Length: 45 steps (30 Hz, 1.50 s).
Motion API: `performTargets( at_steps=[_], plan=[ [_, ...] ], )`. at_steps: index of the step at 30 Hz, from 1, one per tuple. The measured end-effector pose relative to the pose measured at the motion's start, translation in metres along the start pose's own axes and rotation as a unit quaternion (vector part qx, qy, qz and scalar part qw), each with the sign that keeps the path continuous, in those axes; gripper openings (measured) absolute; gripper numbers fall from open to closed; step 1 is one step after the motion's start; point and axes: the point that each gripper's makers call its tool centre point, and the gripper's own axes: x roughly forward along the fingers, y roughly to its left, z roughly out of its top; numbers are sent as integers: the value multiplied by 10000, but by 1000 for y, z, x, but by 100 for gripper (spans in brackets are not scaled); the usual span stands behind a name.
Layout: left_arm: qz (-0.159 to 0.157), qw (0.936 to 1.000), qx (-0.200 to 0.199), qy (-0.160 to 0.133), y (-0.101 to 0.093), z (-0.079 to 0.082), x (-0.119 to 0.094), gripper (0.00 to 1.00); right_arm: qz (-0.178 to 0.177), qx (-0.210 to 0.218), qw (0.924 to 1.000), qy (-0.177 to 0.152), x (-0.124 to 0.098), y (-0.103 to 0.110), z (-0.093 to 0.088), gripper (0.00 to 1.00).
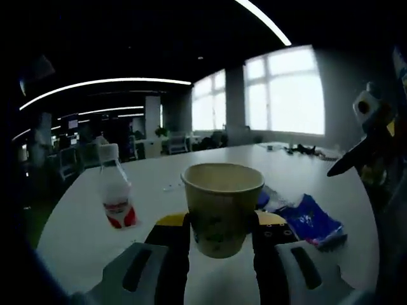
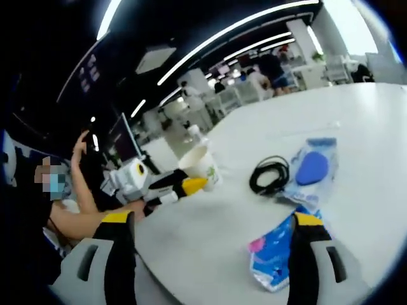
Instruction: Arrange the tabletop items into an orderly group along one side of the table until the central work area is clear of visible clutter.
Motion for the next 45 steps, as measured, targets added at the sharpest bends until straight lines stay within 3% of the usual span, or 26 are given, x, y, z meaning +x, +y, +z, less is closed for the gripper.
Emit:
performTargets(
  at_steps=[9, 30, 45],
  plan=[
    [337, 9994, -6, 12, 24, -9, 17, 36, -147, -270, 9995, 105, 4, -9, -4, 100],
    [1090, 9937, -240, 81, 60, -38, 58, 36, -450, -237, 9980, 385, 7, -34, -20, 100],
    [1222, 9922, -261, 30, 73, -47, 74, 36, -449, -212, 9969, 612, 21, -39, -29, 99]
  ],
)
